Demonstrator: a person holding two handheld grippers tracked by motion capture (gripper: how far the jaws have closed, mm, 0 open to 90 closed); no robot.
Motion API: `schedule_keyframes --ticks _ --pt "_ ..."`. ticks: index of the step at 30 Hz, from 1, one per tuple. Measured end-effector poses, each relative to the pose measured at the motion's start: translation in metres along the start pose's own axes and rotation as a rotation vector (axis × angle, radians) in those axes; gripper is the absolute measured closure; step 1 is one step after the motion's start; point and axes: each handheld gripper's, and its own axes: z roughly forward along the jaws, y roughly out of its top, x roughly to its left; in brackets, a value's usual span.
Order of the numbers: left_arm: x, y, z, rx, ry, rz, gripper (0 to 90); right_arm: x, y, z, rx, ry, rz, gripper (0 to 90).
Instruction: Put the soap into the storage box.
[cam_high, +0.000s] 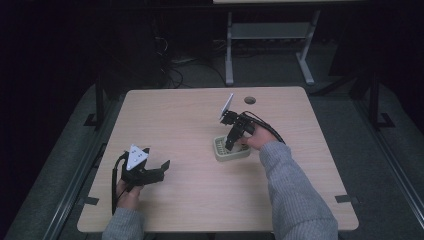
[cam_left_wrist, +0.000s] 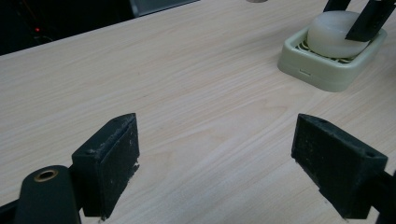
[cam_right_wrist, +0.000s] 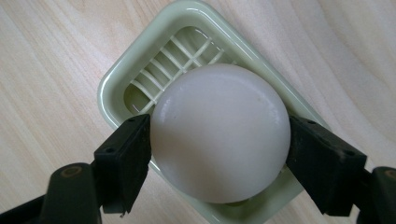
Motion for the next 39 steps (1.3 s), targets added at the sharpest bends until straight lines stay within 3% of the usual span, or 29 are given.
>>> schedule_keyframes --ticks 39 --pt "0.0 0.0 0.0 0.003 0.001 0.008 14.8 -0.005 -0.024 -0.02 -0.053 0.007 0.028 21.2"
